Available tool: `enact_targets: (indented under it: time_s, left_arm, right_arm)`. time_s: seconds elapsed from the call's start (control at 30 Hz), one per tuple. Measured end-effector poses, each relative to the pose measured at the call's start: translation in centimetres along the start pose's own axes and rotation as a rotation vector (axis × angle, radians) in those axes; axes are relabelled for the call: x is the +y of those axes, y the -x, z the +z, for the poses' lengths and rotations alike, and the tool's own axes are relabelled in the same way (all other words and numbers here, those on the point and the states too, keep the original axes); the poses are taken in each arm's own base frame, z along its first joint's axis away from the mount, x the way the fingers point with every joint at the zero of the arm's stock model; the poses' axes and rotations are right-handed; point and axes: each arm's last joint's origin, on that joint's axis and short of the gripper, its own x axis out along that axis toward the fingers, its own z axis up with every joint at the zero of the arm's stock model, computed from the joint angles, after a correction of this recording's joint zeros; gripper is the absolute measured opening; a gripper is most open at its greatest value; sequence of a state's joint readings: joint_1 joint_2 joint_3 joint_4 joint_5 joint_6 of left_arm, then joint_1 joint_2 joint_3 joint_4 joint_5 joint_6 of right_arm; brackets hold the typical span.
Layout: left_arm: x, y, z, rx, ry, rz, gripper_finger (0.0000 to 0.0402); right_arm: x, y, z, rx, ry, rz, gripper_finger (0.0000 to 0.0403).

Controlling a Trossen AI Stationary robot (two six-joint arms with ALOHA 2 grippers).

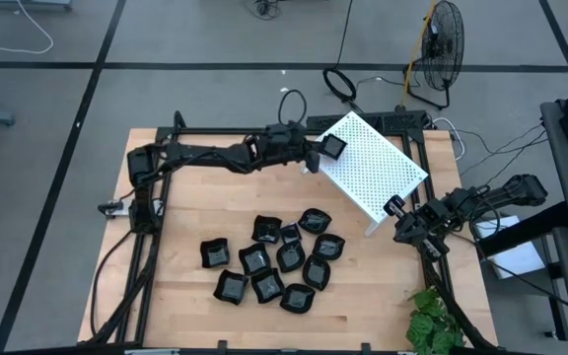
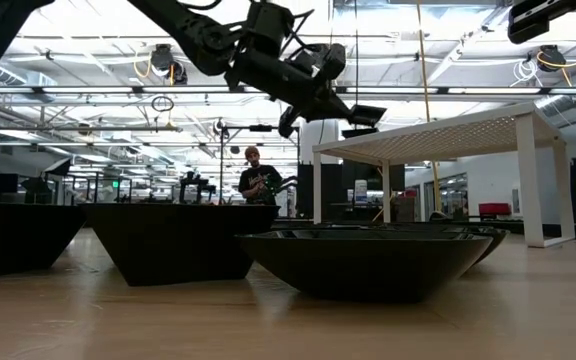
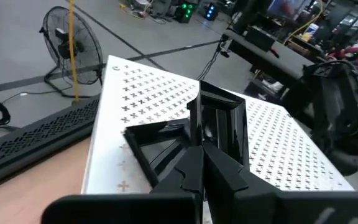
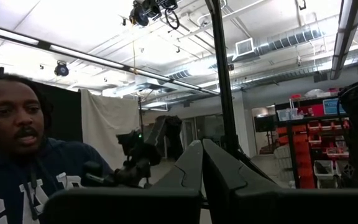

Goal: Pick & Place Mini shaped plates
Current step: Stack the black square plate on top of the other black square plates on the shelf

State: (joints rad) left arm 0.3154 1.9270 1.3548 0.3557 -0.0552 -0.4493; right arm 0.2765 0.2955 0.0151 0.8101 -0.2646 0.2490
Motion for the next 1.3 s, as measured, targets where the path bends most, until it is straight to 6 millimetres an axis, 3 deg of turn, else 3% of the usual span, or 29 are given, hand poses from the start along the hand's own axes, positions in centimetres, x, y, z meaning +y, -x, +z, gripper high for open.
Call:
enact_targets:
  time_s: [0.6,0.87,1.1,1.3]
  left_arm:
    - [0.2,0.0,-0.1,-0.021,-0.072,0.086,0.0095]
    - [-1.2,2.1,0.1,0.192,-0.236,-0.039,0.0121]
    - [-3.0,5.4,-2.6,0.529,-0.421,0.077,0.0163]
    - [-1.5,5.4,-6.4,0.677,-0.318,0.191,0.0198]
  right_arm:
    - [0.0,0.0,0.0,0.0,0.0,0.0,0.0]
    - [0.0,0.0,0.0,-0.001,0.0,0.0,0.0]
    - [0.0,0.0,0.0,0.0,0.0,0.0,0.0]
    - [0.0,0.0,0.0,-0.001,0.0,0.0,0.0]
